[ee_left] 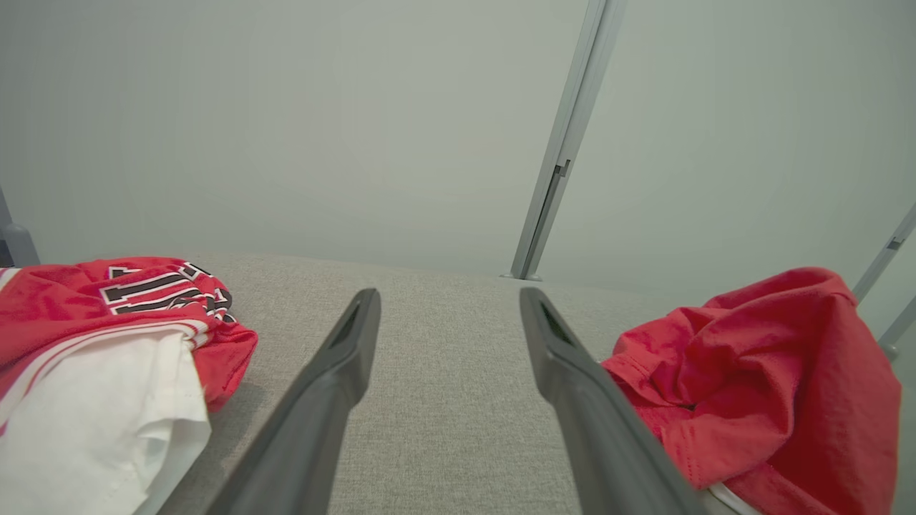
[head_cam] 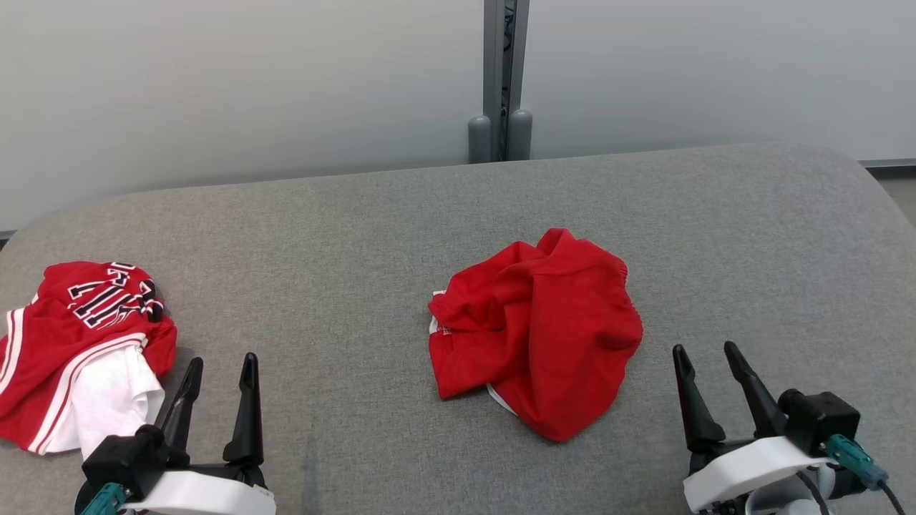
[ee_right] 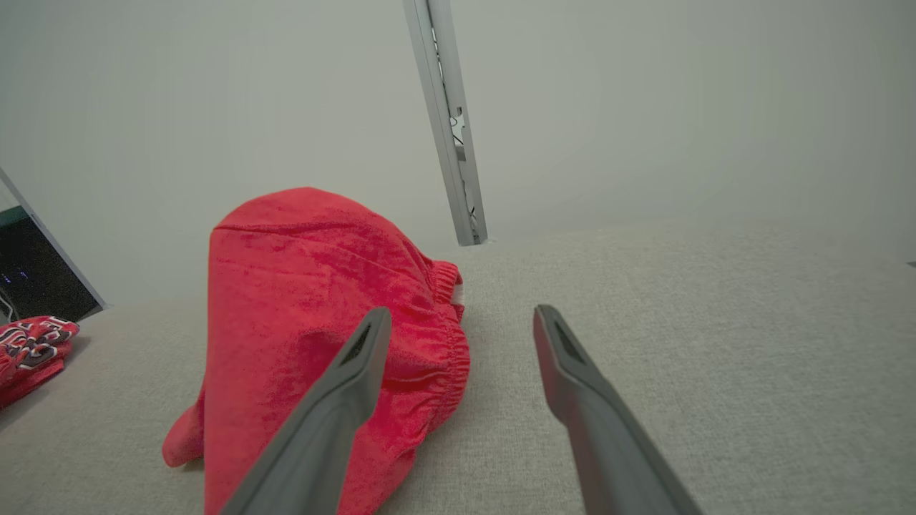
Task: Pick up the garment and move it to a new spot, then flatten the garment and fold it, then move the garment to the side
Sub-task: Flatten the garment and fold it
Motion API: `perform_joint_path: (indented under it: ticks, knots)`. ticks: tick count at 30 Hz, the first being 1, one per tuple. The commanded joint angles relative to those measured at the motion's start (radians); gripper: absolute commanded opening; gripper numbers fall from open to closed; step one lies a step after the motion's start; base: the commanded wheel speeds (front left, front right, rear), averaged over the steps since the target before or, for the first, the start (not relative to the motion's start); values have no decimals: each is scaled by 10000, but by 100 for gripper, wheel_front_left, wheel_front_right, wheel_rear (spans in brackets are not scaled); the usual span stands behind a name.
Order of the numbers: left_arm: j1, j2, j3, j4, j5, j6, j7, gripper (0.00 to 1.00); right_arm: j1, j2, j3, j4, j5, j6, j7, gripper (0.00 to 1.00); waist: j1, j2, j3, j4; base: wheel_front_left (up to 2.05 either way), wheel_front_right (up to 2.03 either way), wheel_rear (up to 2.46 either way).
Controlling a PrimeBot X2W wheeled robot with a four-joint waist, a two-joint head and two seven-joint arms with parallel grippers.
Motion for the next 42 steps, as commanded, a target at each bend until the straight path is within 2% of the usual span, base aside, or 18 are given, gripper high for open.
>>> perform_joint_path:
  ticks: [1, 8, 14, 17, 24, 30, 31, 32, 33, 42]
  knots:
    - [-158, 49, -45, 9, -12, -17, -22, 100, -252, -74, 59, 361, -48, 5, -50, 100, 0, 0, 22, 24, 0, 0, 0]
    - [-306, 155, -254, -5, -118, -17, -22, 100, -1225, -71, 491, 2250, 208, 5, 123, 100, 0, 0, 299, 276, 0, 0, 0]
    - [-474, 276, -353, 29, -264, -17, -22, 100, -2260, -151, 884, 3612, 469, 5, 1077, 100, 0, 0, 502, 640, 0, 0, 0]
    - [-489, 353, -411, 61, -299, -17, -22, 100, -2703, -231, 728, 4184, 759, 3, 1830, 100, 0, 0, 559, 804, 0, 0, 0]
    - [-569, 481, -459, 101, -365, -18, -21, 100, -3574, -383, 680, 4851, 1429, 3, 3427, 100, 0, 0, 682, 1157, 0, 0, 0]
    - [-653, 549, -502, 133, -437, -18, -22, 100, -3810, -554, 667, 5118, 1883, 3, 3591, 100, 0, 0, 809, 1480, 0, 0, 0]
    - [-665, 554, -488, 144, -453, -18, -22, 100, -3833, -555, 679, 5104, 1970, 3, 3521, 76, 0, 0, 829, 1526, 0, 0, 0]
    - [-670, 555, -474, 153, -455, -18, -22, 100, -3838, -556, 712, 5098, 2051, 3, 3472, 42, 0, 0, 838, 1558, 0, 0, 0]
    - [-672, 559, -464, 164, -464, -18, -22, 100, -3839, -566, 765, 5064, 2131, 3, 3391, 0, 0, 0, 844, 1583, 0, 0, 0]
    - [-586, 504, -435, 272, -435, -18, -22, 100, -3714, -783, 1415, 4732, 2577, 3, 2776, 0, 0, 0, 553, 1657, 0, 0, 0]
